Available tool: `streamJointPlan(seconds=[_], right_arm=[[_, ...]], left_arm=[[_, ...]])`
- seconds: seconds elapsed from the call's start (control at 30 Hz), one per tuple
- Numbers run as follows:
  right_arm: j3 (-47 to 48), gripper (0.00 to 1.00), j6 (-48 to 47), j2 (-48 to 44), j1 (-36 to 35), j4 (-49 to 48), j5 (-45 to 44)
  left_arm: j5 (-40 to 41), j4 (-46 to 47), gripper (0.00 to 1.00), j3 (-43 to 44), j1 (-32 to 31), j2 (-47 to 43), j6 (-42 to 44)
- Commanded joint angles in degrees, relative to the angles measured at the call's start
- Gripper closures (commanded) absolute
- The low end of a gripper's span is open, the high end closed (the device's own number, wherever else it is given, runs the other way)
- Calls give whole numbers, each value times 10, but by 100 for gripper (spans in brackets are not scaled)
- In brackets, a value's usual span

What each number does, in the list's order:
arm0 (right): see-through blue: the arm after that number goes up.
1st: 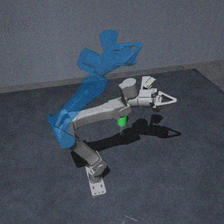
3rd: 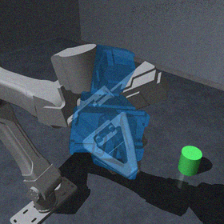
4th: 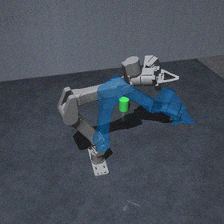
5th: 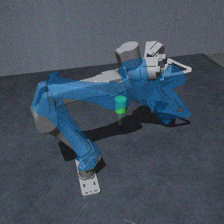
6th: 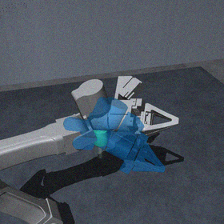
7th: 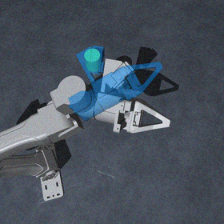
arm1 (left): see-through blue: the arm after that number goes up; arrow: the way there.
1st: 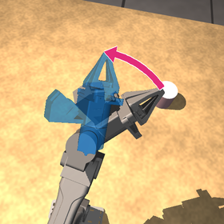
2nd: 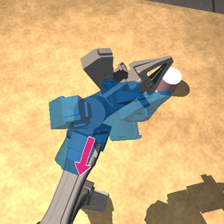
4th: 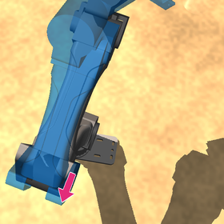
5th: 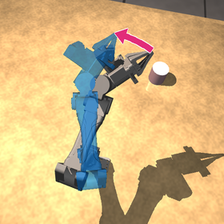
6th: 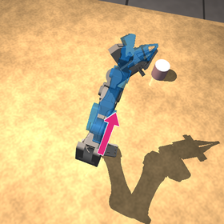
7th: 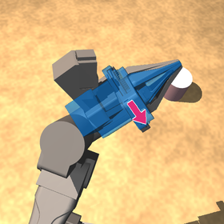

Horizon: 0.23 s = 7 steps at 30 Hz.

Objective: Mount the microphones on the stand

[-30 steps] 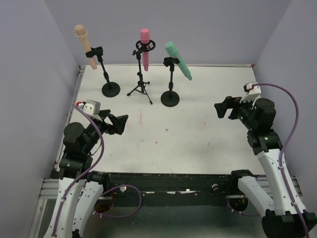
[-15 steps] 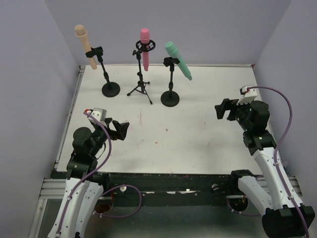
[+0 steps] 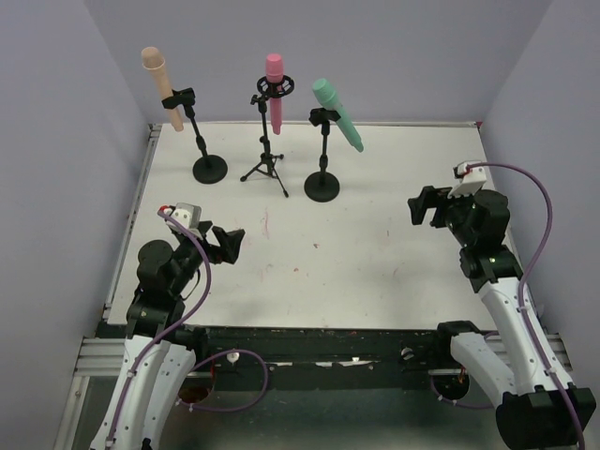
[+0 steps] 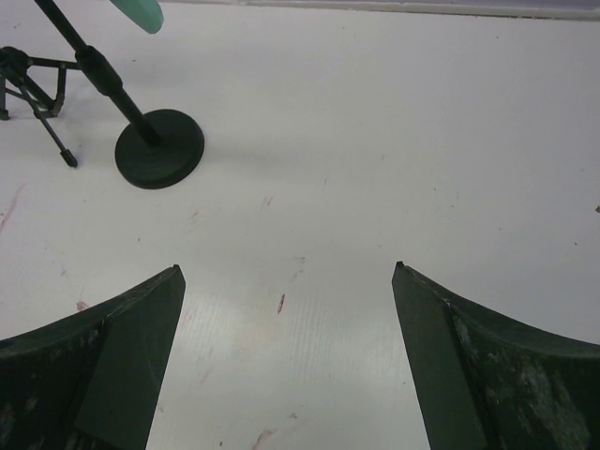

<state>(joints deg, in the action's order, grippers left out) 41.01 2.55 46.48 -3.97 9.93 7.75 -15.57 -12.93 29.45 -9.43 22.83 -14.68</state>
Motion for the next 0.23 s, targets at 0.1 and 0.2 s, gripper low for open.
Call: streamJointPlan(seconds=[0.1,0.2], right_arm=[[-1,0,-11,9,8,1,-5],[1,0,-8,13,9,2,-5]], left_arm=[[8,12,2,-3,3,-6,-6],[11,11,2,-2,3,-7,-6]])
